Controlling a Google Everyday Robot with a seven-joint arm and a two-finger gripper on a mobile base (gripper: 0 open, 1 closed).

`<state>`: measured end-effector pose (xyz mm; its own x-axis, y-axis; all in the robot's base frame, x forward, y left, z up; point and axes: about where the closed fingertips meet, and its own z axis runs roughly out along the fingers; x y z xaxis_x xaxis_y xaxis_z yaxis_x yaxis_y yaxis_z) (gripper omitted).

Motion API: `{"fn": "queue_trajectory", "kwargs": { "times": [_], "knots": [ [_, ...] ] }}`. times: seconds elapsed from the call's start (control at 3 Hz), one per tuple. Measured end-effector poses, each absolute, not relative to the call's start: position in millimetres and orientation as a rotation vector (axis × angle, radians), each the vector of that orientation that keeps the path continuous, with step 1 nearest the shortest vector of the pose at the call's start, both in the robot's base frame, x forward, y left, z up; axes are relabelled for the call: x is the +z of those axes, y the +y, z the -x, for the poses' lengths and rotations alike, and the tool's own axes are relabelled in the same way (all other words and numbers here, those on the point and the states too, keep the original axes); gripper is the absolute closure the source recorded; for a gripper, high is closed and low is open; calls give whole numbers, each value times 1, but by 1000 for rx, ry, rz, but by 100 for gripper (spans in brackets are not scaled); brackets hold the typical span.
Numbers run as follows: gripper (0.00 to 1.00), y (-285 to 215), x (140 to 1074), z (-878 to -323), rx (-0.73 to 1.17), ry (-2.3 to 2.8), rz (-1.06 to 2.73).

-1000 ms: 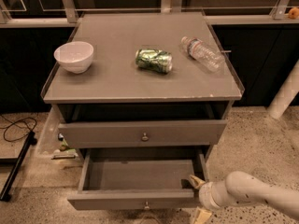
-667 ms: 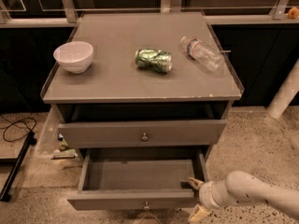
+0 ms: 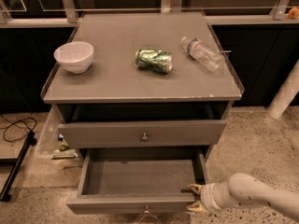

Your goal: Open middle drawer

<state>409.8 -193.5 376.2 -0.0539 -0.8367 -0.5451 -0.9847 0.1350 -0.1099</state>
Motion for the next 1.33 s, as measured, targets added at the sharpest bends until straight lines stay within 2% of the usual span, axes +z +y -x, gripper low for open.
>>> {"fn": "queue_trajectory", "kwargs": {
  "times": [0.33,0.67,1.33],
  "knots": [
    [88,-194,378,-416,403,1935,1745],
    [100,-194,381,-420,403,1935,1745],
    [100,-194,382,-420,405,1937,1743]
  ]
}}
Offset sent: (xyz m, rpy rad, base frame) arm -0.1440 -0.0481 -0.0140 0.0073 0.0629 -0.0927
